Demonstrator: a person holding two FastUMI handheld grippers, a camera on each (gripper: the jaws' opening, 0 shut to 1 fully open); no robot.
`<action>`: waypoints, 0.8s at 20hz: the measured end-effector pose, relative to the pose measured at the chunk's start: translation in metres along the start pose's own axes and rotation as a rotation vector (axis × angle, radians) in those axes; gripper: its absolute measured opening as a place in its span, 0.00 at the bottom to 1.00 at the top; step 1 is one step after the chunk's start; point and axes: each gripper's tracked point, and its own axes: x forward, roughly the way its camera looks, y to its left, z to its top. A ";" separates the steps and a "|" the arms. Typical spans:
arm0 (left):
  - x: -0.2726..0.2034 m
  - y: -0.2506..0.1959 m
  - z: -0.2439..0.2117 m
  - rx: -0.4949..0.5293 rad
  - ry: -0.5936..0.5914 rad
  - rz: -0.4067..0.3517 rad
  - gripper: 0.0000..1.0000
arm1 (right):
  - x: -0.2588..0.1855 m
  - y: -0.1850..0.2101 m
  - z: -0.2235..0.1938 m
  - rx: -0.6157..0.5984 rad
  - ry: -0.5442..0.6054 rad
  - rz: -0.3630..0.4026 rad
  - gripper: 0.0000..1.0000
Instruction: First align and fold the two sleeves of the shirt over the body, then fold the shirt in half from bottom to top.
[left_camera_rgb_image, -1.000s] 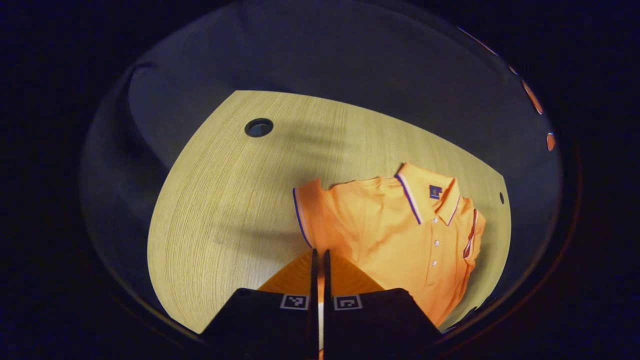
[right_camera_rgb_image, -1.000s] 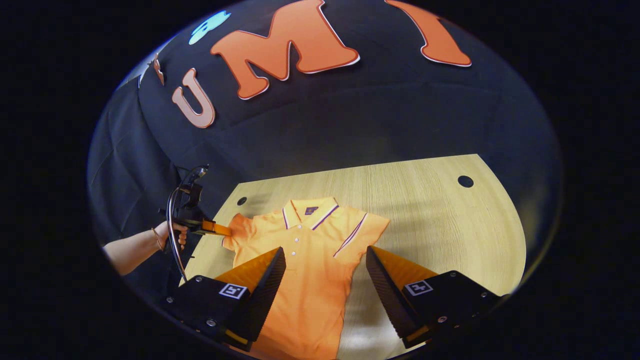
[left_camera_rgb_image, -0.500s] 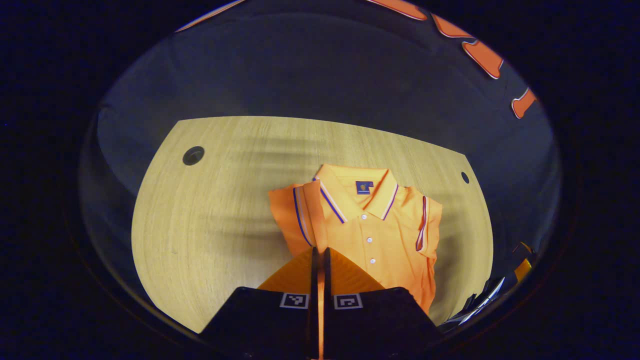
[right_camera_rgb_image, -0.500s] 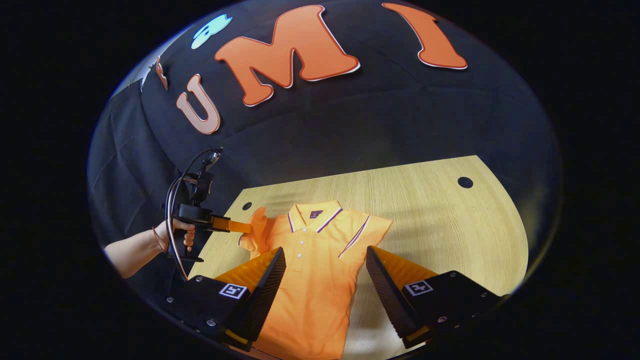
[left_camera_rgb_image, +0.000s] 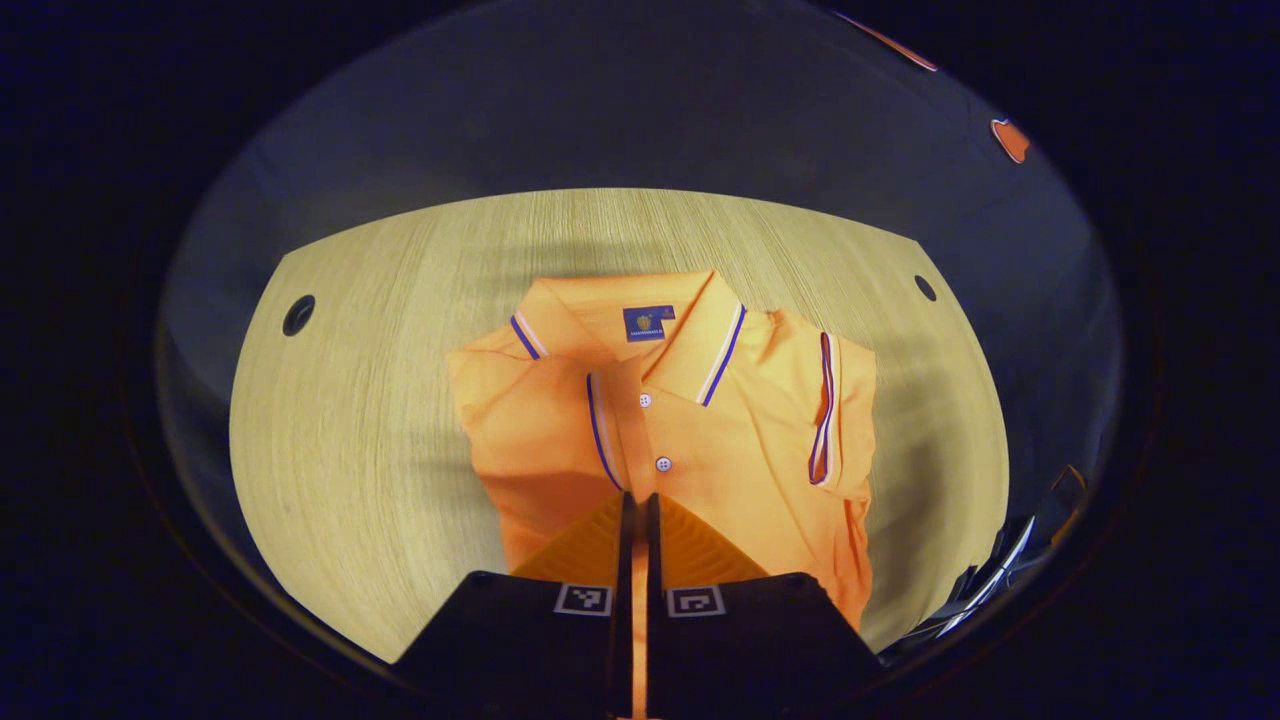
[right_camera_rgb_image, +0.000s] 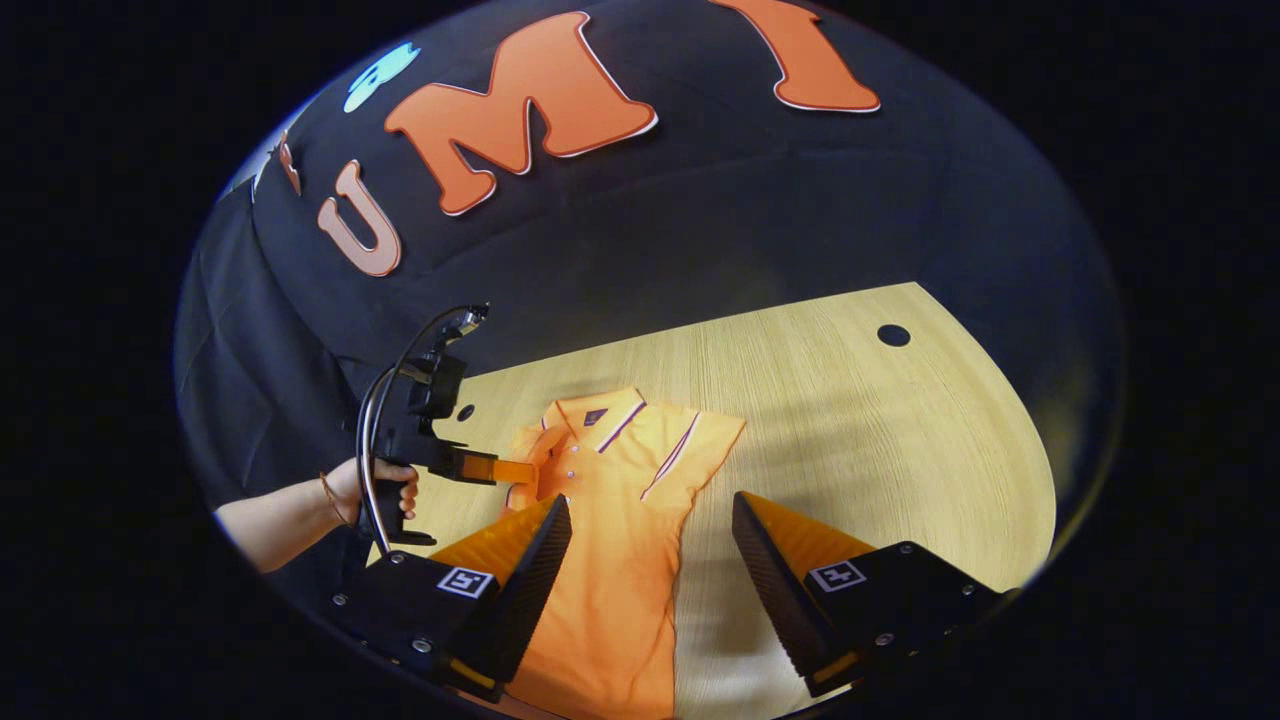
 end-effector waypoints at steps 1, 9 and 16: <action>0.001 -0.003 -0.001 -0.019 0.002 -0.012 0.11 | 0.001 -0.001 -0.002 -0.001 0.004 -0.006 0.99; -0.008 0.001 -0.009 -0.107 -0.014 -0.029 0.84 | 0.011 0.001 -0.016 -0.015 0.047 -0.032 0.99; -0.060 0.008 -0.012 -0.121 -0.111 -0.030 0.98 | 0.022 0.022 -0.031 -0.058 0.096 -0.032 0.99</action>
